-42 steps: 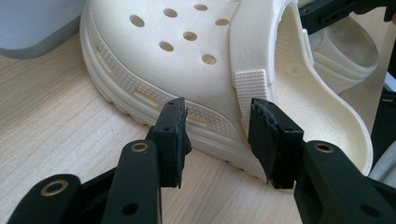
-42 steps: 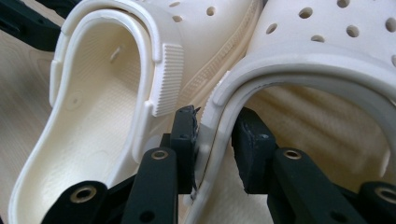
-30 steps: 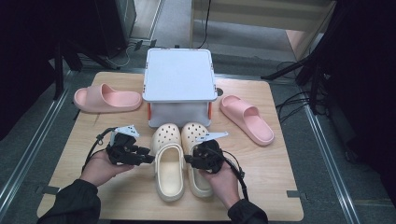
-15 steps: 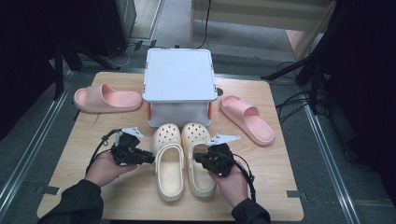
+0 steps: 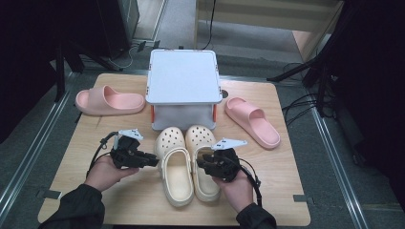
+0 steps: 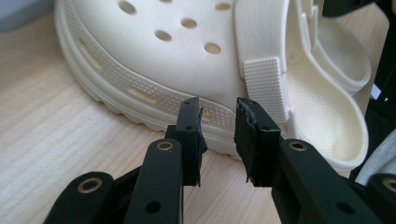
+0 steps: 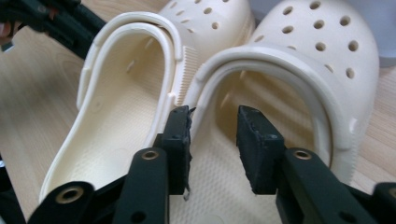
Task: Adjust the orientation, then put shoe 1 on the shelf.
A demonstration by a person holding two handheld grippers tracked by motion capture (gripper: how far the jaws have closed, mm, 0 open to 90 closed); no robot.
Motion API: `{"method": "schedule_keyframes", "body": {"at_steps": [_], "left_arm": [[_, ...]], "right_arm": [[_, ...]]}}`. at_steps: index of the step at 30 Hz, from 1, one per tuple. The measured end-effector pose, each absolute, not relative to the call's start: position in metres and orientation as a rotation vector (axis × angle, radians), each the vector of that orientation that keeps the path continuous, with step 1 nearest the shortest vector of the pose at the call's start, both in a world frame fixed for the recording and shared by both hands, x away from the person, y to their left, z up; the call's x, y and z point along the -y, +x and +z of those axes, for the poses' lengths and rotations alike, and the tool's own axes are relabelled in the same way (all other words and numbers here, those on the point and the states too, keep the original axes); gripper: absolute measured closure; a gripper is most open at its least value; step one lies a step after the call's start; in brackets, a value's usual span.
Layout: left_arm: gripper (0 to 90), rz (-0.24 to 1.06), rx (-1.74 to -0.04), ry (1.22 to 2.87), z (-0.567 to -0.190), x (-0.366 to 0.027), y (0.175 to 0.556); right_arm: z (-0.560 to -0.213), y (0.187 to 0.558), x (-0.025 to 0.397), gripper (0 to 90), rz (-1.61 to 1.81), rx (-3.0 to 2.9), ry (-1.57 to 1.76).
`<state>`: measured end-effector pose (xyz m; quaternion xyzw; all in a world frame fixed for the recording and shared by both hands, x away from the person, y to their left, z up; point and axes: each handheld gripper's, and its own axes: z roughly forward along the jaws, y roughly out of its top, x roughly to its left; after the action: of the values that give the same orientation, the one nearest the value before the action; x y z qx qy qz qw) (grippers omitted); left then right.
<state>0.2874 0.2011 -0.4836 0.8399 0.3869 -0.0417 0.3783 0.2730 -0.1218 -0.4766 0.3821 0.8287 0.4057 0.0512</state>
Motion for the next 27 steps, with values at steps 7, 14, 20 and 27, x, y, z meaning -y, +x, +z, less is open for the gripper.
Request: {"method": "schedule_keyframes", "body": {"at_steps": [7, 14, 20, 27], "left_arm": [[82.5, -0.084, -1.044, 2.108, -0.467, -0.210, 0.290], [88.7, -0.064, -1.046, 2.084, -0.458, -0.213, 0.303], [89.2, -0.028, -1.012, 2.112, -0.436, -0.206, 0.310], [89.2, 0.012, -1.003, 2.108, -0.414, -0.206, 0.333]], "right_arm": [[-0.479, 0.267, 0.117, 54.3, 1.277, -2.507, 1.118], [-0.482, 0.266, 0.108, 48.6, 1.254, -2.536, 1.141], [-0.486, 0.270, 0.099, 40.9, 1.266, -2.527, 1.186], [-0.490, 0.278, 0.094, 38.4, 1.290, -2.513, 1.294]]}}
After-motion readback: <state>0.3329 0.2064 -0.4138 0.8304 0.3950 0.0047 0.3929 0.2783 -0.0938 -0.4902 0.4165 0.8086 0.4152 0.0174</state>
